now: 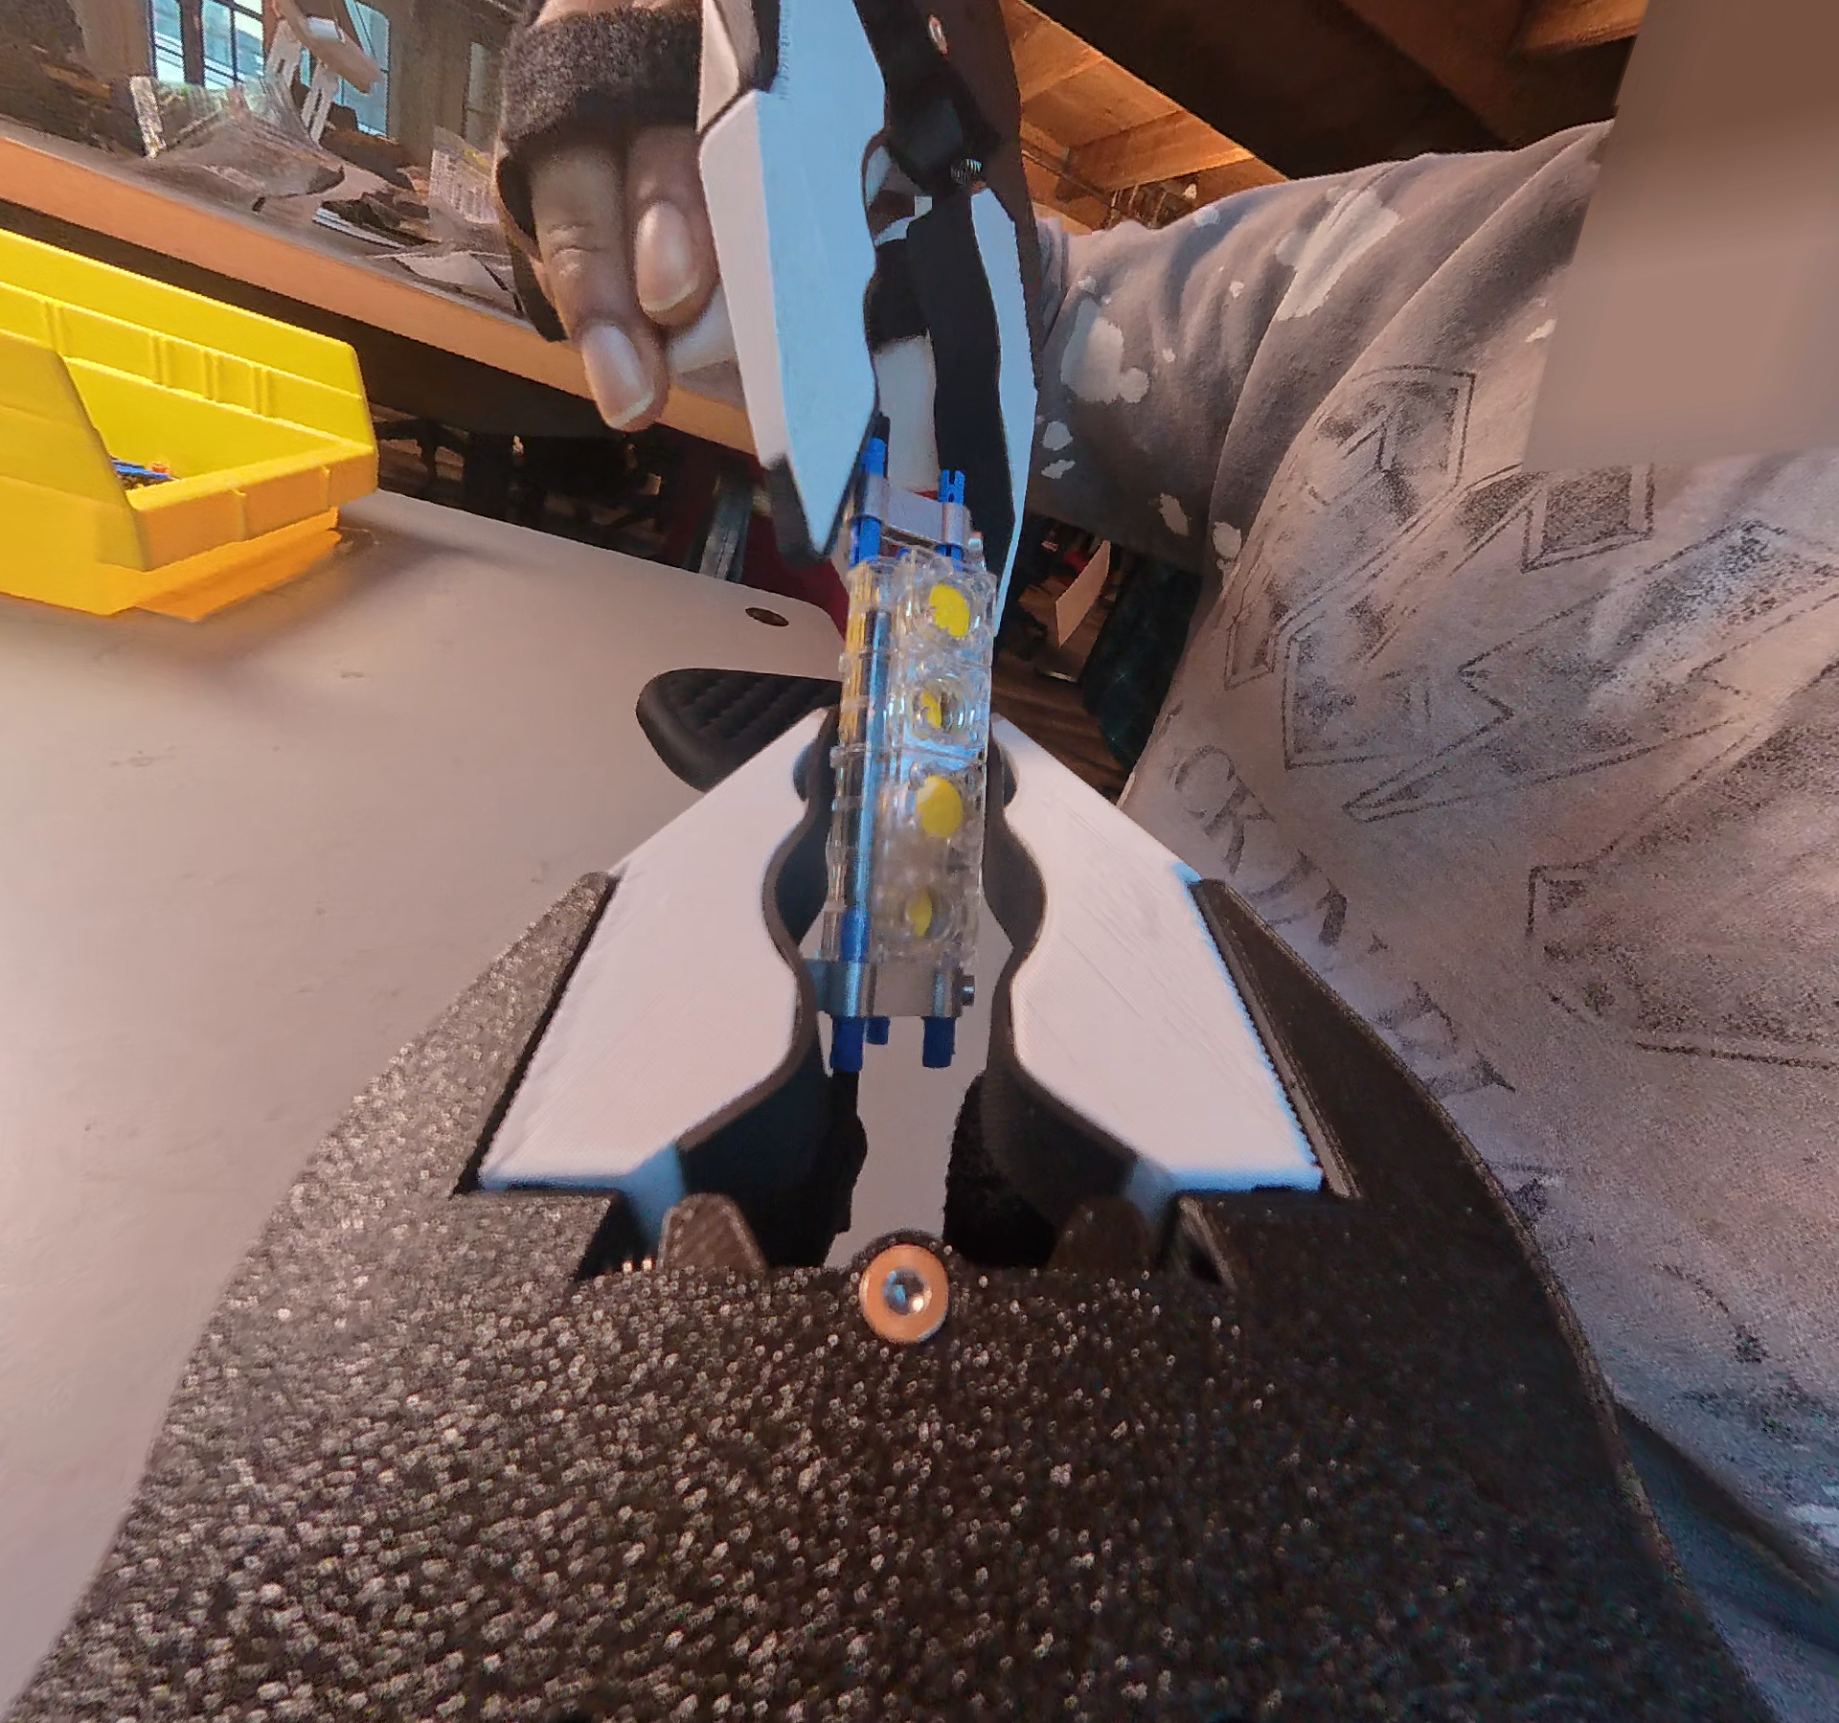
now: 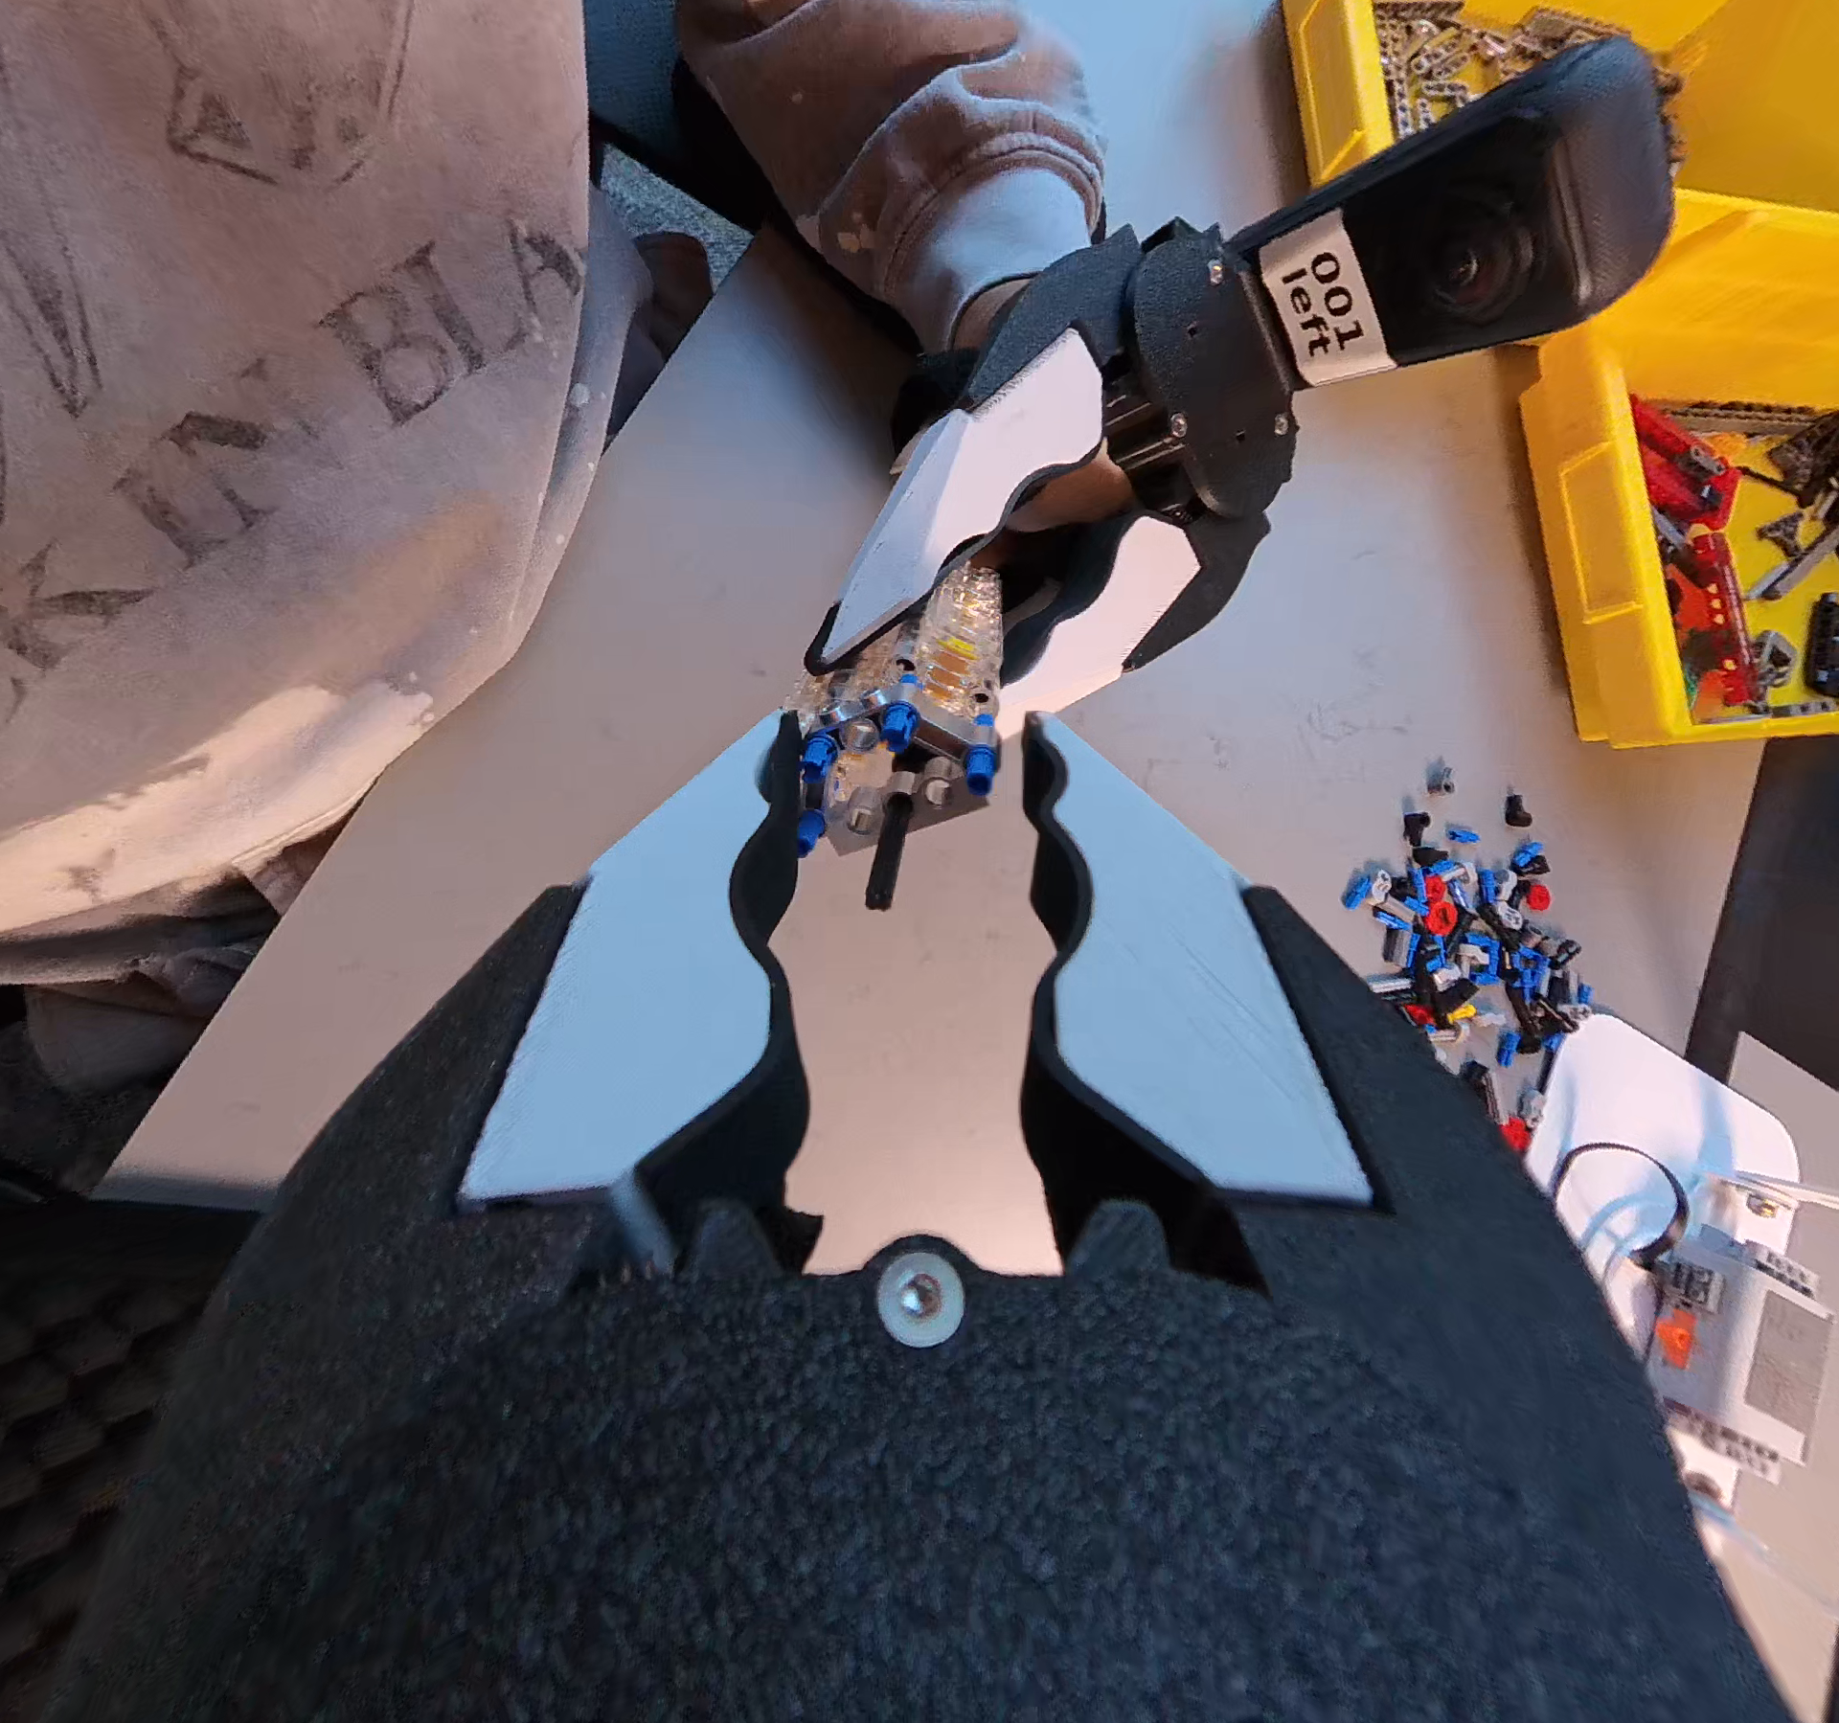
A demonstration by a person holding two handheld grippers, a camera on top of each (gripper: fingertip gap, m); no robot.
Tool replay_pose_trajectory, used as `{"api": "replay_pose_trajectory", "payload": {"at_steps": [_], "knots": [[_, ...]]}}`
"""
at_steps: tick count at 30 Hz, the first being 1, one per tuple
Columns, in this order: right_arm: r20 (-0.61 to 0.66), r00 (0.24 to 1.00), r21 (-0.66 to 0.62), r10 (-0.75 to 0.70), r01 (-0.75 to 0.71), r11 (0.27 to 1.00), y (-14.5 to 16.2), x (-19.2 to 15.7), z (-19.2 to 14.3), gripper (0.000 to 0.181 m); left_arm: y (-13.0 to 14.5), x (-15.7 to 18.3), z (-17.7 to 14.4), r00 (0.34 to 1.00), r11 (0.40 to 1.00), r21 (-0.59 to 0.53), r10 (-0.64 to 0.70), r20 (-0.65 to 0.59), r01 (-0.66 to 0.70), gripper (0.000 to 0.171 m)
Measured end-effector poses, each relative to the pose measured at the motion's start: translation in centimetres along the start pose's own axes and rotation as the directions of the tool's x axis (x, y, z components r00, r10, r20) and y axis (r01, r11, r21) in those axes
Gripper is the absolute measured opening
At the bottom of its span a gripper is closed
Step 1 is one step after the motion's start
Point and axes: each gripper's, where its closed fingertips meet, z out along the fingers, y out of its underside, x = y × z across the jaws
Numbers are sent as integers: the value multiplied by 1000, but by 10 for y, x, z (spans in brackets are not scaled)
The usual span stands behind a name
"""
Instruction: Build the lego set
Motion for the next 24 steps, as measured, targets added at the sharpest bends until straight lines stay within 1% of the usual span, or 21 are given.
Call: {"api": "replay_pose_trajectory", "payload": {"at_steps": [1,5,7,8,9,10,12,13,14,16,18,20,22,24], "knots": [[-9,1000,9,18,-18,1000,-2,2,-1,46,-2,0,0,1000,1000,12,3,4,-3,25],[-75,989,113,128,-119,986,-12,13,-17,67,-12,0,-5,1000,998,65,18,18,-19,25],[-124,966,170,227,-204,964,-10,20,-23,68,-17,-4,-9,998,994,98,41,52,-46,25],[-146,947,210,286,-253,944,-8,22,-24,64,-21,-6,-11,996,991,117,50,70,-58,25],[-158,924,250,347,-303,920,-4,23,-22,63,-24,-8,-13,994,989,134,59,89,-70,25],[-151,903,293,402,-348,891,-2,22,-18,63,-27,-11,-15,991,985,150,68,111,-84,25],[-159,849,372,504,-421,827,5,23,-6,56,-31,-16,-16,986,980,171,82,142,-106,25],[-168,833,421,528,-424,802,5,25,-2,49,-31,-19,-15,984,979,169,86,155,-113,25],[-175,819,462,546,-421,780,5,27,0,38,-29,-22,-13,981,980,160,92,169,-119,25],[-162,804,489,572,-438,754,8,29,4,35,-26,-27,-12,976,981,145,99,192,-128,25],[-160,817,467,554,-432,771,14,28,4,32,-21,-33,-10,970,986,104,108,218,-133,27],[-125,838,396,531,-448,801,23,21,7,27,-8,-40,-7,958,990,3,136,254,-142,29],[-101,840,355,533,-470,808,33,20,9,24,8,-49,-2,940,984,-112,165,300,-137,27],[-64,842,315,535,-491,812,38,17,12,24,22,-55,3,928,970,-204,192,319,-131,28]]}}
